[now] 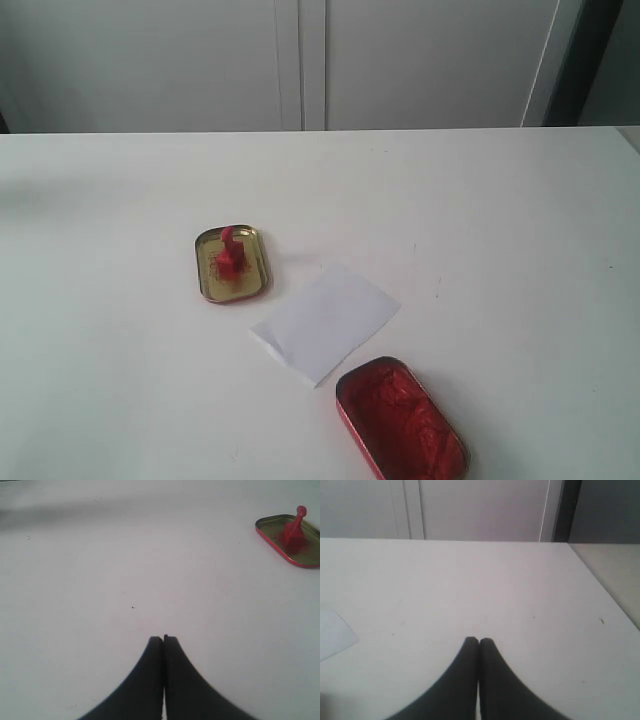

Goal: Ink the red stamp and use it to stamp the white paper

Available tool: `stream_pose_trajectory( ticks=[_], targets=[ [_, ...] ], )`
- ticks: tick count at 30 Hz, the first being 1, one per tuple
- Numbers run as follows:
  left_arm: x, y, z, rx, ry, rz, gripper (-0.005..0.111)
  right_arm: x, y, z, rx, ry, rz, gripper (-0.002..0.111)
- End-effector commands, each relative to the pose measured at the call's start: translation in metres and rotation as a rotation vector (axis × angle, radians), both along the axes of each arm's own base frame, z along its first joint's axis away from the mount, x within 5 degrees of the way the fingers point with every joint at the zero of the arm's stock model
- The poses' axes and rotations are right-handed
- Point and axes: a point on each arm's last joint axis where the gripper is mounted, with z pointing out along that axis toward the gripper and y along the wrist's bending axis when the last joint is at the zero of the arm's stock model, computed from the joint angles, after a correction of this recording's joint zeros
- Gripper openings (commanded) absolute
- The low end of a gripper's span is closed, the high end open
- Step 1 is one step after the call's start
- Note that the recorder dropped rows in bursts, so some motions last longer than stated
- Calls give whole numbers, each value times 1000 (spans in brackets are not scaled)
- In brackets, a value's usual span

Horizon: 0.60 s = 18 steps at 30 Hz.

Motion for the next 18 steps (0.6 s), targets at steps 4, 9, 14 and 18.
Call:
stream_pose_trajectory(
  ticks=[4,9,14,18],
  targets=[
    [0,0,-1,-2,-3,2,0,1,0,21,2,-248,1,0],
    [0,0,-1,-2,-3,2,0,0,1,32,5,-367,7,0],
    [0,0,-1,-2,-3,2,0,0,1,32,5,-368,7,0],
    [0,0,-1,-2,-3,2,0,0,1,32,5,-368,7,0]
  ],
)
